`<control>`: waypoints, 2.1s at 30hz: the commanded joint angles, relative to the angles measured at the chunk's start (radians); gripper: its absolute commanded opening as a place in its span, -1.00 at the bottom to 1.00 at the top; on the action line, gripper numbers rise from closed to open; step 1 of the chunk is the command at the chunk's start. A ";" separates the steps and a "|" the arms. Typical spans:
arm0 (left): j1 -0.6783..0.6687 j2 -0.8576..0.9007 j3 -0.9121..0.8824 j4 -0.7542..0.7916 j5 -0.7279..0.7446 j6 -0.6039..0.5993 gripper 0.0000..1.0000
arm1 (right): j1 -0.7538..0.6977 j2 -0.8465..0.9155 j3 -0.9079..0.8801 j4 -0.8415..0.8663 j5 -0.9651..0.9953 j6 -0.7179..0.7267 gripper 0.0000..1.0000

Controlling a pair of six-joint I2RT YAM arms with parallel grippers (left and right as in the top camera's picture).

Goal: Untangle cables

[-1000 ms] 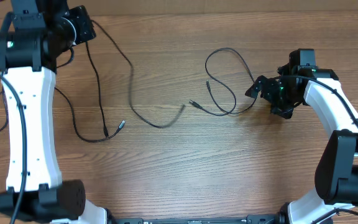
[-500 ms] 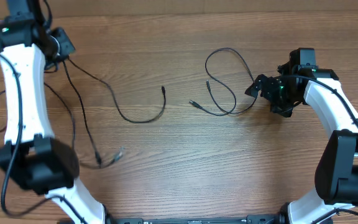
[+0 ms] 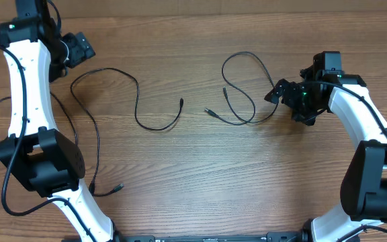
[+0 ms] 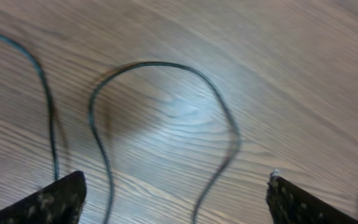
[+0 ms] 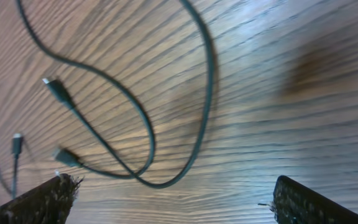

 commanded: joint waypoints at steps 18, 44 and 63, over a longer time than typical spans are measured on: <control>-0.261 -0.023 -0.005 -0.099 0.134 0.170 -0.43 | 0.121 0.004 0.013 0.043 0.179 0.119 0.35; -0.737 0.166 -0.005 0.021 0.138 -0.128 0.47 | -0.016 0.004 0.007 -0.032 0.299 0.233 1.00; -0.962 0.356 -0.005 0.056 -0.217 -0.899 1.00 | -0.016 0.004 0.007 -0.031 0.299 0.233 1.00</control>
